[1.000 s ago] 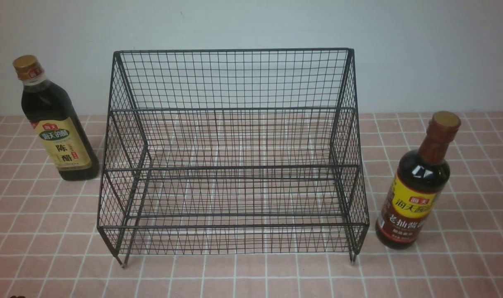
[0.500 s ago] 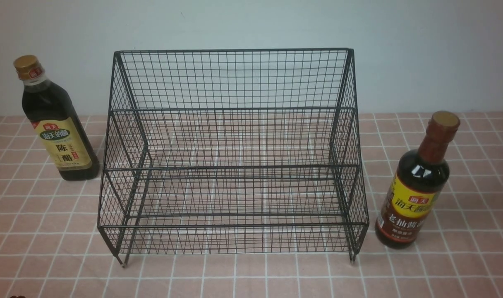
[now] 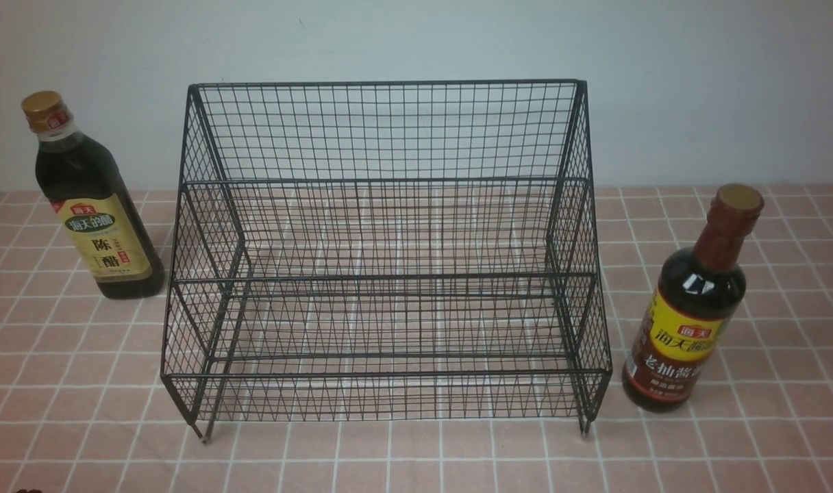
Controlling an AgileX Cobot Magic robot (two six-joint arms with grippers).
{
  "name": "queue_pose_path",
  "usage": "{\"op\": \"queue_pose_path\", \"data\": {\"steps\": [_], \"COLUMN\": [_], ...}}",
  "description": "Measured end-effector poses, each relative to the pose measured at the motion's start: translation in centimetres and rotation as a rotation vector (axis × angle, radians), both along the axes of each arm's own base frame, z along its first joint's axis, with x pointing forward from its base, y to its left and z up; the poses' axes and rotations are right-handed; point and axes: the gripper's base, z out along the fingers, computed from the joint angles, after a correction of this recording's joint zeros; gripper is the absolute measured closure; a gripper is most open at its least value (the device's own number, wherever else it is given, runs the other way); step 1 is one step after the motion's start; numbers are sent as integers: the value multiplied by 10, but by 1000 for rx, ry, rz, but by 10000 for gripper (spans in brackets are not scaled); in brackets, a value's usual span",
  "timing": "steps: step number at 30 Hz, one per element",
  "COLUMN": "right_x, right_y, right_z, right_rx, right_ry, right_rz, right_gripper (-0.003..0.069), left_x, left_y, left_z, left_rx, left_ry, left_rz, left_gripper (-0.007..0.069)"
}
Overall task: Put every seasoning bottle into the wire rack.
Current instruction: Use the right arm to grab the condiment bottle closest to it
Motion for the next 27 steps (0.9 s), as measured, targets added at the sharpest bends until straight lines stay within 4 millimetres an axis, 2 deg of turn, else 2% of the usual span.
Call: {"op": "queue_pose_path", "data": {"steps": [4, 7, 8, 12, 17, 27], "right_x": [24, 45, 46, 59, 69, 75], "right_y": [3, 7, 8, 24, 31, 25], "right_z": [-8, -26, -27, -43, -56, -77], "right_rx": [11, 9, 6, -25, -103, -186], "right_ry": [41, 104, 106, 148, 170, 316], "right_rz": [33, 60, 65, 128, 139, 101], "right_gripper": [417, 242, 232, 67, 15, 18], "left_x": [0, 0, 0, 0, 0, 0], "left_y": [0, 0, 0, 0, 0, 0], "left_z": [0, 0, 0, 0, 0, 0], "left_rx": [0, 0, 0, 0, 0, 0], "left_ry": [0, 0, 0, 0, 0, 0], "left_rz": [0, 0, 0, 0, 0, 0], "left_gripper": [631, 631, 631, 631, 631, 631]}}
